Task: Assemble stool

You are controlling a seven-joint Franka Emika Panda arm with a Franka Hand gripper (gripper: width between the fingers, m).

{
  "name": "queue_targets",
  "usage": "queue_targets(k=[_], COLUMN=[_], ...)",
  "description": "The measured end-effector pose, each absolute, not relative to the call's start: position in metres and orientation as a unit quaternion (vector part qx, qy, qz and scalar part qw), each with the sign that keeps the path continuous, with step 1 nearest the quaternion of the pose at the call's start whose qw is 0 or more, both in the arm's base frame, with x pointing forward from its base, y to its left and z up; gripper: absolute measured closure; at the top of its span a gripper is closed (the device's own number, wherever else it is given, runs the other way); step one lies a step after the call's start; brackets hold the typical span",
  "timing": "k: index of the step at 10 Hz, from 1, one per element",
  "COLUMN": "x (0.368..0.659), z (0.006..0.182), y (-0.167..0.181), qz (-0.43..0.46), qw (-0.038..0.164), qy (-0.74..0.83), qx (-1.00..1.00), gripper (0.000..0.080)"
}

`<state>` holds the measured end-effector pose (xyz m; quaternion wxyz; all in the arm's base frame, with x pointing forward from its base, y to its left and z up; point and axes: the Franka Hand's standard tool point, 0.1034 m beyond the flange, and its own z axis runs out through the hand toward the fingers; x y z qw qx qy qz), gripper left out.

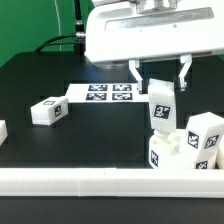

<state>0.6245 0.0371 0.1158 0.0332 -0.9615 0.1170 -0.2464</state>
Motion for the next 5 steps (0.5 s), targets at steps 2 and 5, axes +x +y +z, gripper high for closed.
queue_targets(k=[2,5], x=[0.6235,0.6226], z=[0.1129,0.109], y=[0.037,0.0364], qz=[-0.244,-0.242], qw=[0.033,0.031], qy=[0.117,0.115], qx=[-0.962,-0.963], gripper=[0.0472,0.0472])
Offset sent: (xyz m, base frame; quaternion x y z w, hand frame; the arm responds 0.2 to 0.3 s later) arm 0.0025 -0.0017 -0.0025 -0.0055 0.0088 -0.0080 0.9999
